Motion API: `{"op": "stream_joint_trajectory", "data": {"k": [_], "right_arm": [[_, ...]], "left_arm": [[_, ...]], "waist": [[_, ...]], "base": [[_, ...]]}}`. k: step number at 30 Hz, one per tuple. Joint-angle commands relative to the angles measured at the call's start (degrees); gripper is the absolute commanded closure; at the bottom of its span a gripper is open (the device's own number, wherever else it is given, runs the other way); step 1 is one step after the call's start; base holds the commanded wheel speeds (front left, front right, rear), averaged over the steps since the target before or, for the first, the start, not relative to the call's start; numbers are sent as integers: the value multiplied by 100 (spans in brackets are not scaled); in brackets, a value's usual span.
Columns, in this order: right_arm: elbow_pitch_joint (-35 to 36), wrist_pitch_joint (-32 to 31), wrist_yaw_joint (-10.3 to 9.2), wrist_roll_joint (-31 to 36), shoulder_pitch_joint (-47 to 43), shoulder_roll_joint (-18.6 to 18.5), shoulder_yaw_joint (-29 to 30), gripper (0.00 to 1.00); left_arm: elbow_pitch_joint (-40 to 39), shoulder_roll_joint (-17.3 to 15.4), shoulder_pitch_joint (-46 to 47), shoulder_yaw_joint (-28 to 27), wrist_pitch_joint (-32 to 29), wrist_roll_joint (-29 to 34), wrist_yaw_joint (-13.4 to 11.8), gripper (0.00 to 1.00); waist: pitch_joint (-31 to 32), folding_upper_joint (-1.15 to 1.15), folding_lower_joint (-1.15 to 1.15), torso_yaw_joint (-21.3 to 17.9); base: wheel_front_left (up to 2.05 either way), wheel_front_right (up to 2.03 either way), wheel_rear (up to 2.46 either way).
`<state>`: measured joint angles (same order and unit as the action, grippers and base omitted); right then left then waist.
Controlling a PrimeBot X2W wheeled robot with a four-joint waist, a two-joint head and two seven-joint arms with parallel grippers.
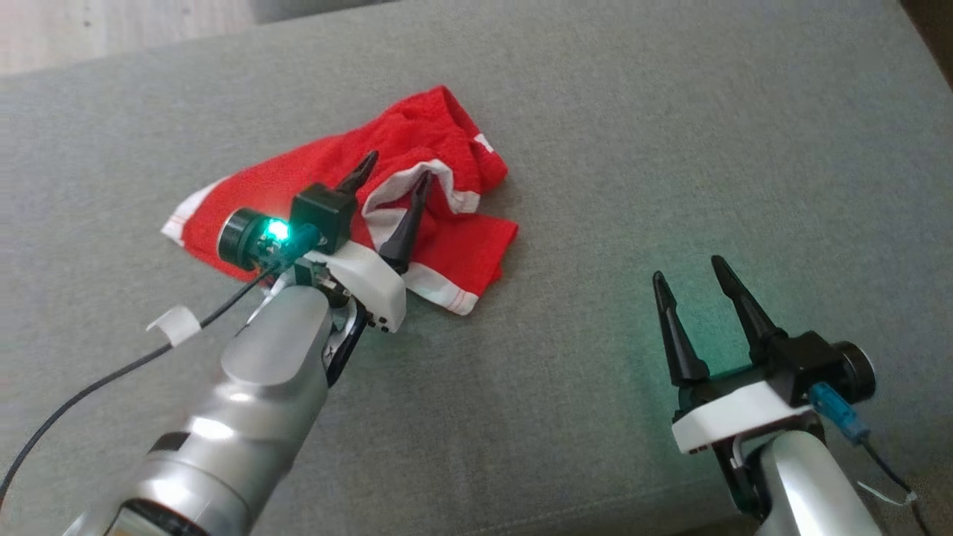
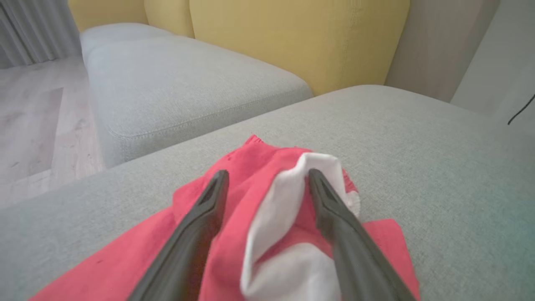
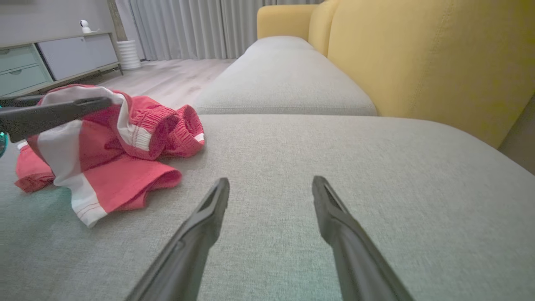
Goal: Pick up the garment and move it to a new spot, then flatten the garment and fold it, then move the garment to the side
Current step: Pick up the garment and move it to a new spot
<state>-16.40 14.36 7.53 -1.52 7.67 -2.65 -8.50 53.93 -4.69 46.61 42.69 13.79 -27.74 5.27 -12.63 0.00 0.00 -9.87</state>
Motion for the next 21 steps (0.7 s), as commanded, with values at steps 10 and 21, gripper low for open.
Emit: {"op": "stream_joint_trajectory", "data": {"k": [10,21], "right_arm": [[14,63,-4,58,-235,-22,85,0],[-2,63,-4,-115,-969,-22,232,0]], "left_arm": [[-871,-28,-453,-549,118,11,-101,0],[-2167,-437,-2465,-1364,120,-2,-560,0]], "waist": [[928,0,0,645],[1671,0,0,1161]], "base": [[0,0,0],[0,0,0]]}}
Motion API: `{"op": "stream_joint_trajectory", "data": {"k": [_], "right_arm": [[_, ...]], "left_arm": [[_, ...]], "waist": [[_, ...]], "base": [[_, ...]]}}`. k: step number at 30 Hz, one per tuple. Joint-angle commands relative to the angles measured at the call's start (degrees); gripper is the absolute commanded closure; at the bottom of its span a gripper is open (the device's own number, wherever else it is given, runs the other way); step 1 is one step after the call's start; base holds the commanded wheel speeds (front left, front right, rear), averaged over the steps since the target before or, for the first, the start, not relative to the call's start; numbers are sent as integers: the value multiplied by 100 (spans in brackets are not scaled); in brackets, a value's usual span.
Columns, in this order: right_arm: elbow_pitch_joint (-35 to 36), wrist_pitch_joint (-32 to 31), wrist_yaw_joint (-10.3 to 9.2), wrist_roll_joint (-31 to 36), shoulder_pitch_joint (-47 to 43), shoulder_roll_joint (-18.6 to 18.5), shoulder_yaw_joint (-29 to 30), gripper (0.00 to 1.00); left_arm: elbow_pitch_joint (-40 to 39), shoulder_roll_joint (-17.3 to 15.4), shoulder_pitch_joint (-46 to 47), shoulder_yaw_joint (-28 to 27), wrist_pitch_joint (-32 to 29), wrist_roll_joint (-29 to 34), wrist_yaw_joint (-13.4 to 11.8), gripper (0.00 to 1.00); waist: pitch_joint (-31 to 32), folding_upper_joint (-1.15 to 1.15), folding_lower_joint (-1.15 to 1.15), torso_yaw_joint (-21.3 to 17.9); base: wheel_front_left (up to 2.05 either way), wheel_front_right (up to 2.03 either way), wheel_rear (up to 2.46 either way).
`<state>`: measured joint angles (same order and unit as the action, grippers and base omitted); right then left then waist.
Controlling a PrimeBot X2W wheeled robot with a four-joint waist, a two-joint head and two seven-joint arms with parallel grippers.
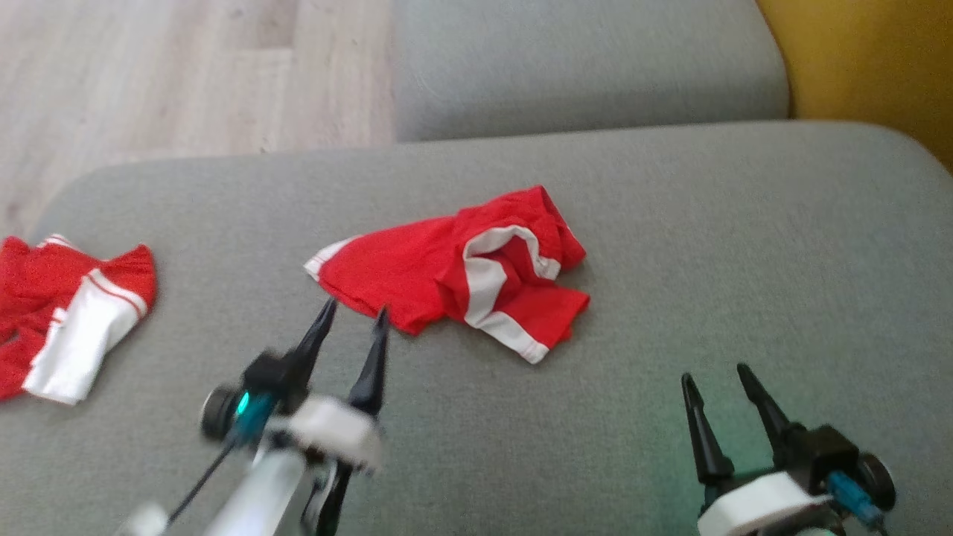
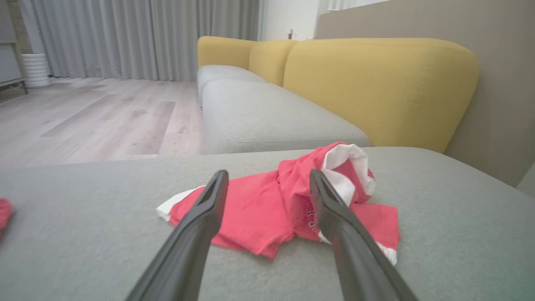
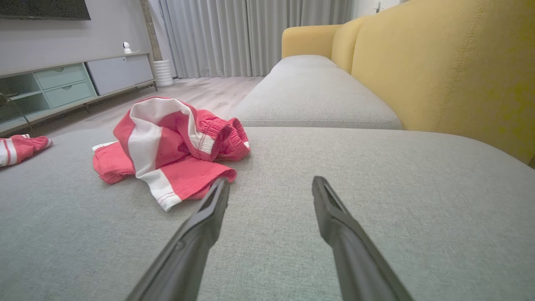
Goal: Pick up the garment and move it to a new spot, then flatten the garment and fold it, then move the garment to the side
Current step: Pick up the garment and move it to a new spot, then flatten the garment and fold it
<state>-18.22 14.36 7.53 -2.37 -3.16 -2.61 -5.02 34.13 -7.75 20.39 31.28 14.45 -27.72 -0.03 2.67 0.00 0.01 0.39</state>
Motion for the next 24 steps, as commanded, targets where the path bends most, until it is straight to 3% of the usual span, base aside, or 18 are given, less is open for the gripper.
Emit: {"op": "stream_joint_trajectory", "data": {"k": [1,7,13,24], "right_arm": [[188,63,-4,-54,64,-27,-127,0],[220,63,-4,-131,-143,-27,-148,0],[281,63,-4,-131,-247,-27,-42,0],[194,63,-4,-244,-207,-27,-73,0]], "left_arm": [[-306,-191,-42,-309,54,8,-89,0],[-1064,-455,-1226,-788,54,68,-373,0],[-1707,-425,-2116,-1088,54,78,-512,0],[-2053,-260,-2479,-1290,54,258,-559,0]], "waist": [[168,0,-1,146],[318,0,-1,187],[388,0,-1,277],[400,0,-1,332]], "base": [[0,0,0],[0,0,0],[0,0,0],[0,0,0]]}}
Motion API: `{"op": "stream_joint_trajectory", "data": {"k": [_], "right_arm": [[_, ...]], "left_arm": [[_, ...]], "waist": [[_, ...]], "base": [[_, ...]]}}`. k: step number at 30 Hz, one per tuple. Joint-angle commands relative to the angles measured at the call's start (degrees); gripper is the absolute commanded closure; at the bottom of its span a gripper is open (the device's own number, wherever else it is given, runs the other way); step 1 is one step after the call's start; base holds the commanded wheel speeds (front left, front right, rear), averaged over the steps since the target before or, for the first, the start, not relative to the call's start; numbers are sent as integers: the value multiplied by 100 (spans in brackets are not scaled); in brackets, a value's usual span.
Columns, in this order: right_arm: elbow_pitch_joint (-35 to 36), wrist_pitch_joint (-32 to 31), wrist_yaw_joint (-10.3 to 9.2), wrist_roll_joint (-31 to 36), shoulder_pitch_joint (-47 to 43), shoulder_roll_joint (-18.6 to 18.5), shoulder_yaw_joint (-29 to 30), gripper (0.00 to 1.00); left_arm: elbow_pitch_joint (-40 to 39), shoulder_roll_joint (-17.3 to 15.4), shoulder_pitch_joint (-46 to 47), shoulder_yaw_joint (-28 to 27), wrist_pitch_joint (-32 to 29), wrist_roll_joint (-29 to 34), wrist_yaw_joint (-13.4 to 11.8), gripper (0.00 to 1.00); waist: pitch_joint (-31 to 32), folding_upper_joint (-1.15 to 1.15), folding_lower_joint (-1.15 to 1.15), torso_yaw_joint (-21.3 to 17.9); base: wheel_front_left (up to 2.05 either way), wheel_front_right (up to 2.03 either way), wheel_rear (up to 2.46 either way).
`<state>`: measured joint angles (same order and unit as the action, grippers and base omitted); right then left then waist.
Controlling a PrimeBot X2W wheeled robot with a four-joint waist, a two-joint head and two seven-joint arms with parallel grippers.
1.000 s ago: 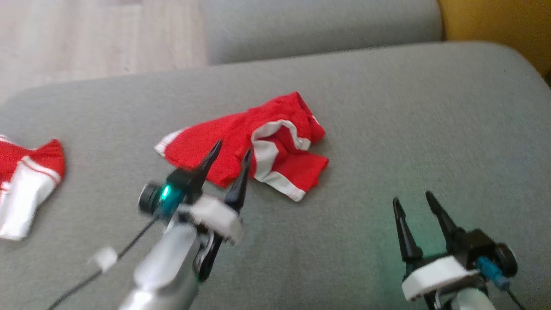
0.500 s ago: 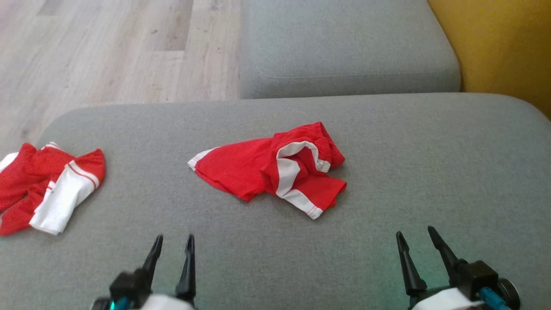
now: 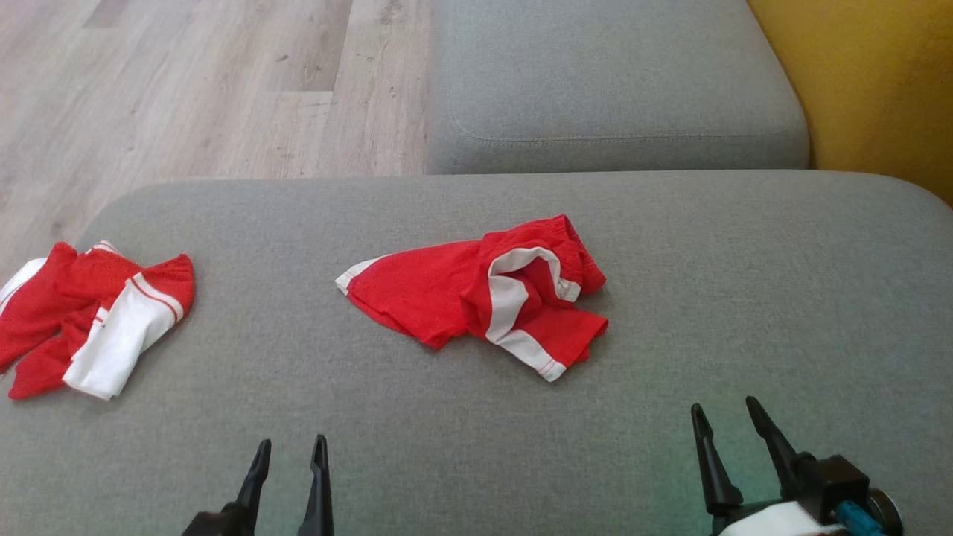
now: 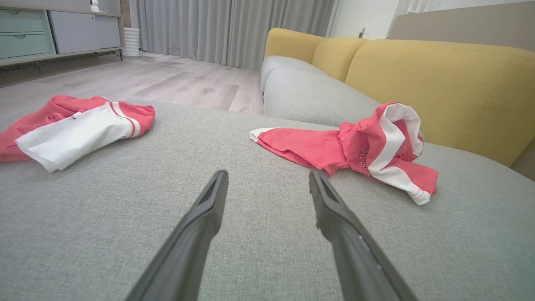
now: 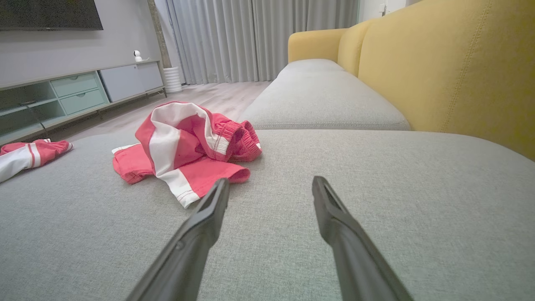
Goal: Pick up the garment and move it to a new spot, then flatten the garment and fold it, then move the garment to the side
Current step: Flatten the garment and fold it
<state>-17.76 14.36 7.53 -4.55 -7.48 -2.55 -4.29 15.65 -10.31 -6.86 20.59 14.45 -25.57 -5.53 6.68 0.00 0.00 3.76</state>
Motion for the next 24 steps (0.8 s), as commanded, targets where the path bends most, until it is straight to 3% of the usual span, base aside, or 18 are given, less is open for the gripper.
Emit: {"op": "stream_joint_trajectory", "data": {"k": [1,24], "right_arm": [[137,63,-4,-34,238,-32,-152,0],[116,63,-4,22,446,-32,-77,0]], "left_arm": [[-214,-1,239,-233,54,54,-3,0],[-203,19,312,-275,54,230,46,0]], "waist": [[-2,0,0,-12],[-150,0,0,167]], "base": [[0,0,0],[0,0,0]]}}
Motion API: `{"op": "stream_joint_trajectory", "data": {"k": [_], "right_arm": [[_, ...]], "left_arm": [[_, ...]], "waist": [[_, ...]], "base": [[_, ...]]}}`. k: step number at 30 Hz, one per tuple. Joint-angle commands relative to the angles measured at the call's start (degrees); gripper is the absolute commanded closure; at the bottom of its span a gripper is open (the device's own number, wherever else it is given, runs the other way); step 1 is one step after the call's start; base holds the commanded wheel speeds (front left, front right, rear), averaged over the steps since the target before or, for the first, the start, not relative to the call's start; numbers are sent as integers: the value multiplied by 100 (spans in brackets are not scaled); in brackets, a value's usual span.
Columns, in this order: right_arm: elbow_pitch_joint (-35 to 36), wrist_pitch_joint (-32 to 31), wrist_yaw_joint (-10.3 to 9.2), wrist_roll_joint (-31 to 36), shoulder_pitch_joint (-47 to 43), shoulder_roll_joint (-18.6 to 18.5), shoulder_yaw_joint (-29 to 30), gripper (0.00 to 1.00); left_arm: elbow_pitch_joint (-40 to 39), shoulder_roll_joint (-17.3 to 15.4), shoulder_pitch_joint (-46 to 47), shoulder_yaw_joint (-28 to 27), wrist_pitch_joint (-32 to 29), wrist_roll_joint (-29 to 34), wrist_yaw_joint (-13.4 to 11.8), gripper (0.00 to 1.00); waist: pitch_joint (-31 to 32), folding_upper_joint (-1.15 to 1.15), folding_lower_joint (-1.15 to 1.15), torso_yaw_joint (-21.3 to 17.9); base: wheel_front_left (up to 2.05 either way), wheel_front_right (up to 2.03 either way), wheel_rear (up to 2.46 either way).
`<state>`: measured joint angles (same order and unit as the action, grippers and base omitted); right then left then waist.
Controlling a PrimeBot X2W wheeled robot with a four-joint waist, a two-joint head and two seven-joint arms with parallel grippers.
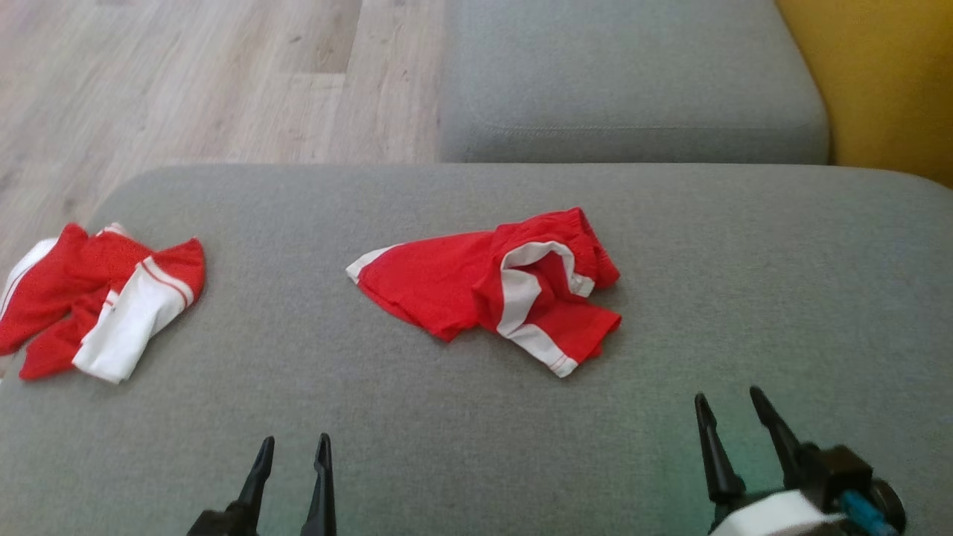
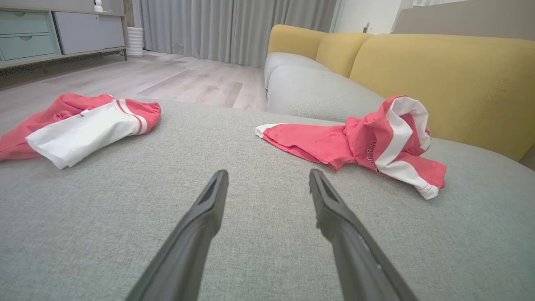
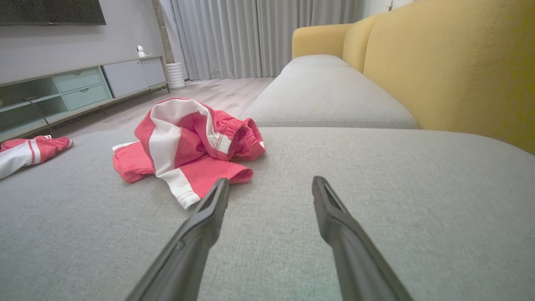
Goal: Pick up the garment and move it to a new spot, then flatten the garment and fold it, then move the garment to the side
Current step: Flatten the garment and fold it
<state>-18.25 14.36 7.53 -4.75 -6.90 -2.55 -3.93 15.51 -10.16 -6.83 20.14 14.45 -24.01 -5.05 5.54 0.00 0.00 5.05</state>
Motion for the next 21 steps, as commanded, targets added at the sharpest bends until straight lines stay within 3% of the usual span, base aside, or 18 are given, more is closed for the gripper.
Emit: {"op": "stream_joint_trajectory", "data": {"k": [1,9,15,21], "right_arm": [[155,63,-4,60,439,-32,-110,0],[-428,63,-4,285,1405,-32,-442,0],[-1393,63,-4,383,2286,-32,-461,0],[-2564,60,-4,670,3168,-32,-104,0]], "left_arm": [[-196,5,318,-219,54,89,-3,0],[-269,70,423,-75,54,219,8,0],[-253,155,581,58,52,274,40,0],[-287,247,803,113,53,322,62,0]], "waist": [[-64,0,0,68],[-425,0,0,398],[-710,0,0,802],[-1197,0,0,1230]], "base": [[0,0,0],[0,0,0],[0,0,0],[0,0,0]]}}
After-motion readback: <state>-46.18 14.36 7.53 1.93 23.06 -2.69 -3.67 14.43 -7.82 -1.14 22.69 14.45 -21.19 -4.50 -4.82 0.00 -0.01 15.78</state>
